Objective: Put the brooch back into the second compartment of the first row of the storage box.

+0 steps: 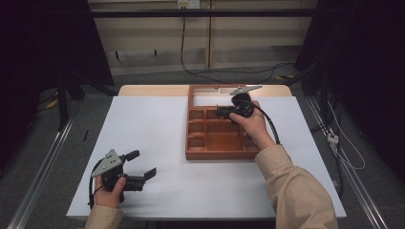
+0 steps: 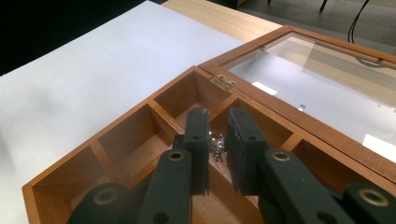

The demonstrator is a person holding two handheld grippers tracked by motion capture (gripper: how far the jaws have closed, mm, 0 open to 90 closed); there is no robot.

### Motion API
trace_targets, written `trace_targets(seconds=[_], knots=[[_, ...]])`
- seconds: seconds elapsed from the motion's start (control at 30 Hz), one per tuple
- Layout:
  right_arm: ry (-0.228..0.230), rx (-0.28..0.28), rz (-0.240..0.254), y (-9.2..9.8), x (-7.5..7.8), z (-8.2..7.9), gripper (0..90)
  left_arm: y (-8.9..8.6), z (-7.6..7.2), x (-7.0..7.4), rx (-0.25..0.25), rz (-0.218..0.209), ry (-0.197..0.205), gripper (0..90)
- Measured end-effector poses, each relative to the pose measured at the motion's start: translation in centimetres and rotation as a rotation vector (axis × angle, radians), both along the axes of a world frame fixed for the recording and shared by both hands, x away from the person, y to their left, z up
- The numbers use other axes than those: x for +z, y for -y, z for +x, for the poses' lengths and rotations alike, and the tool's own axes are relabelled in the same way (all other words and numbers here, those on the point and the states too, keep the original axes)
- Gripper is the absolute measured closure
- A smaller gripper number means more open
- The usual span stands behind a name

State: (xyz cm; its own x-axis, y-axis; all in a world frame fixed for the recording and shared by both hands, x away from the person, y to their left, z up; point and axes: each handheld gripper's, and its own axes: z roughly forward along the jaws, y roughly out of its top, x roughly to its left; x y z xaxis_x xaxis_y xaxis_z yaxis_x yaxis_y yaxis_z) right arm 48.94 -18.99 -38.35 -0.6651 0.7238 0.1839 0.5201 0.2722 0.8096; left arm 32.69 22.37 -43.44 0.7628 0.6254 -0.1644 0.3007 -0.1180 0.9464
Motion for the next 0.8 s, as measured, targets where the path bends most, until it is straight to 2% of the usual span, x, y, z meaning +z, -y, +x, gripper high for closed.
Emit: trace_targets(seconds=[0.5,0.8], knots=[[-0.007,-0.024,0.008,0.08,-0.63,0.58,79.5,0.0,0.03,-0.03,0.0,0.005,-0.001,2.6],[-0.009,-0.02,0.007,0.0,-0.91,0.84,79.5,-0.01,0.03,-0.03,0.0,0.006,-0.001,2.6]])
